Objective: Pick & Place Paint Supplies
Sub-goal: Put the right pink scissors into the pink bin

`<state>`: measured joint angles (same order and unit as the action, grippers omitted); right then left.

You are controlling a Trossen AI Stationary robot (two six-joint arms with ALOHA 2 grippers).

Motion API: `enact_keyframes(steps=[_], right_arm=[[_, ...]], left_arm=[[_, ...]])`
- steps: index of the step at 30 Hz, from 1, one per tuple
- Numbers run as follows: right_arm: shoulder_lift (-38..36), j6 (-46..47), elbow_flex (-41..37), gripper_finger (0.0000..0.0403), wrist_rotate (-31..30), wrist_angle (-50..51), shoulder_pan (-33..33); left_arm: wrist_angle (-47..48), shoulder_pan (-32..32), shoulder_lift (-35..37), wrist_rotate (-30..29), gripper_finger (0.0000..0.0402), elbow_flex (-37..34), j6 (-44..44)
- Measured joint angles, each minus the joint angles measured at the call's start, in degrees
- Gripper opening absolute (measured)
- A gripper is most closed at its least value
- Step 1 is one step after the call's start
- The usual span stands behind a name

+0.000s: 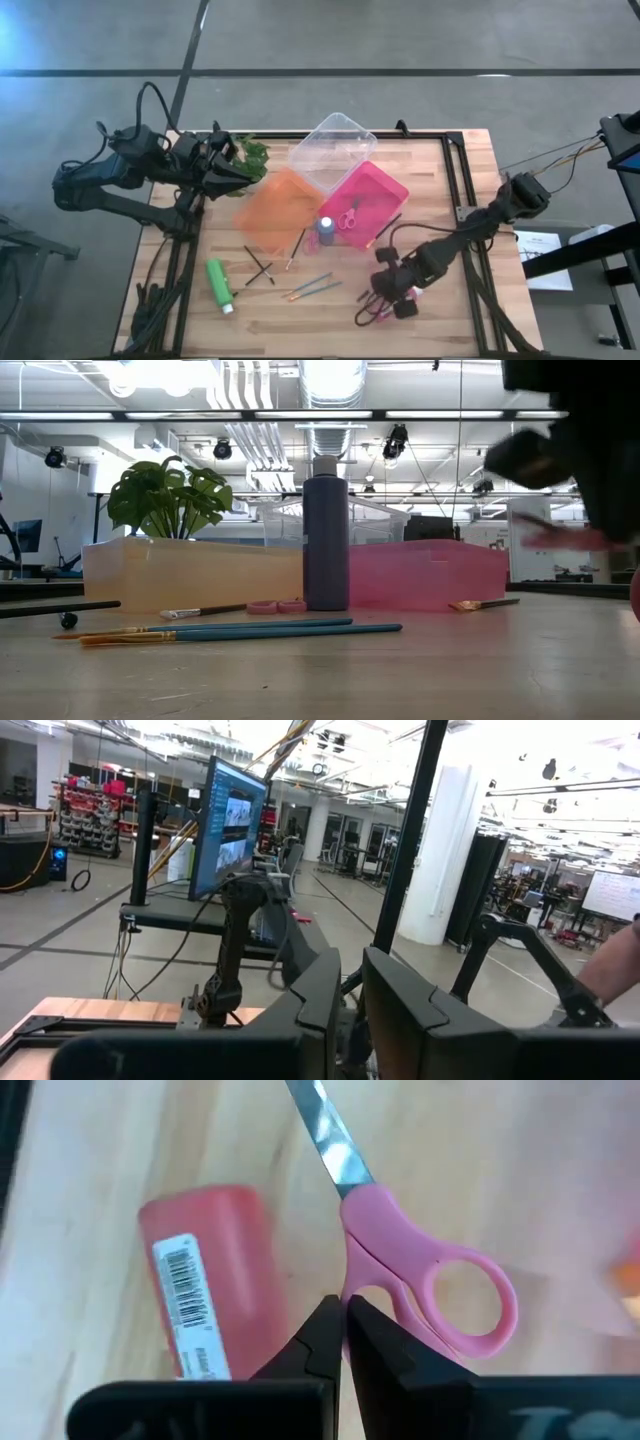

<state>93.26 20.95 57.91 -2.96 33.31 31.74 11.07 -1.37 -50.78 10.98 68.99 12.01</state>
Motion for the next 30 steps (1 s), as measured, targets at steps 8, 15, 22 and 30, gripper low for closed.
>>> enact_keyframes(steps=[8, 15, 22, 30], right_arm=[[-1.50, -3.10, 5.30, 0.0008, -8.75, 6.57, -4.18], [-4.98, -10.10, 7.34, 0.0008, -10.89, 8.97, -13.29], [-11.25, -16.05, 1.56, 0.0008, -7.05, 9.65, -22.97], [-10.09, -25.12, -0.61, 0.0008, 1.26, 9.23, -31.54]], left_arm=[[0.04, 0.00, 0.00, 0.00, 0.0058, 0.00, 0.00], [0.46, -0.01, 0.01, 0.00, 0.0058, 0.00, 0.00], [2.27, -0.02, 0.00, 0.00, 0.0058, -0.02, 0.04], [2.86, -0.02, 0.00, 0.00, 0.0058, -0.02, 0.04]])
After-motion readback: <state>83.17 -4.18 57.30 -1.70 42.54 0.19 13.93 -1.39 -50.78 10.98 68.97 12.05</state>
